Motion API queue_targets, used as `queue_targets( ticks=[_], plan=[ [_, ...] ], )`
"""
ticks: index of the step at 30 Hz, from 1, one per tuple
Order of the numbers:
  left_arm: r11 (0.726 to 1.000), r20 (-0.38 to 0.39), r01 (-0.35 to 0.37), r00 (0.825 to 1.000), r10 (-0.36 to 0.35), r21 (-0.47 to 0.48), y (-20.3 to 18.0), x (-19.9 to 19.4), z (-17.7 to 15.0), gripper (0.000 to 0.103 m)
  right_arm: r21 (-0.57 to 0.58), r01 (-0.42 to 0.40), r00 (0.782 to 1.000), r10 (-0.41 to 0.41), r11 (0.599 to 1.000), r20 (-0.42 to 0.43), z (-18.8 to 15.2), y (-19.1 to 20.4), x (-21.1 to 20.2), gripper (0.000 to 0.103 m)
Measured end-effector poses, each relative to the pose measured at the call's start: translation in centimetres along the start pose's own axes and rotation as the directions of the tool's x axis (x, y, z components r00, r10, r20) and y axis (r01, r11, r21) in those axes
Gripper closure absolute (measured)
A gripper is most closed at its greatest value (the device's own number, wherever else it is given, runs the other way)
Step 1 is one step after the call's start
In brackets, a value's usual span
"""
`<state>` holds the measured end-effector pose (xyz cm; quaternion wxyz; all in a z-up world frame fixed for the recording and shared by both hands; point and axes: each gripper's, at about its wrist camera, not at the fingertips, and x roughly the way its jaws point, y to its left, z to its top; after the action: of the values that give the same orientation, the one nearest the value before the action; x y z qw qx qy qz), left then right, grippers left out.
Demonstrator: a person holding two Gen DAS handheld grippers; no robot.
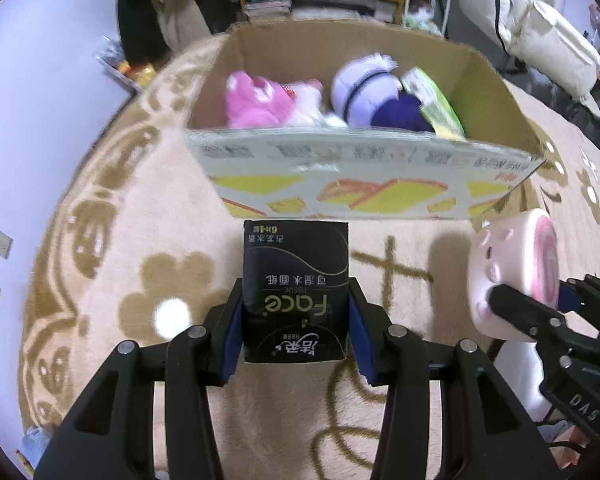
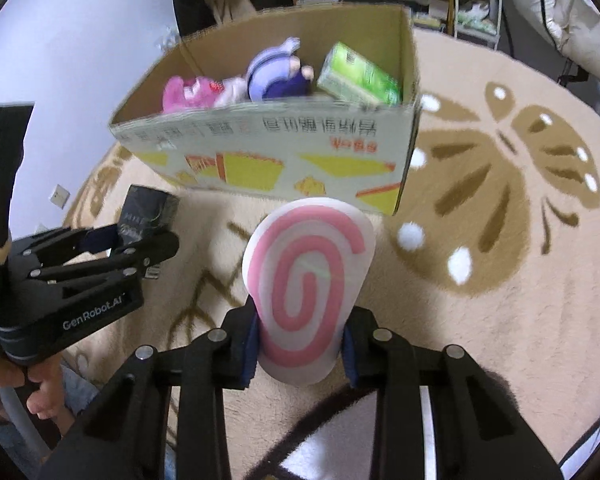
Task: Organize soft objects
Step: 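Lift the Face pack and swirl cushion and carry both over the box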
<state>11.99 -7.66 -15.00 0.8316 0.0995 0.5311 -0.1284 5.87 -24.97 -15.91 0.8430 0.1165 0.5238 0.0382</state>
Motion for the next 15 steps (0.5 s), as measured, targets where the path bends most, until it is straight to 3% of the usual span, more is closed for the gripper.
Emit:
queue_targets(
  ticks=[7,15],
  plan=[
    [0.999,0.097,-0.043,0.994,0.045,-0.024,0.6,-3.8,-0.5,0.059,-0.014,-0.009,0.996,0.010,1.000,0.091,0.0,0.8,-2.8,0.068],
    [0.994,0.191,-0.105,0.976,0.105,-0.009,0.3,-7.8,-0.6,0.059,-0.056,-0.006,0.974,0.018,0.998,0.224,0.4,1.6,-7.0,0.068]
  ],
)
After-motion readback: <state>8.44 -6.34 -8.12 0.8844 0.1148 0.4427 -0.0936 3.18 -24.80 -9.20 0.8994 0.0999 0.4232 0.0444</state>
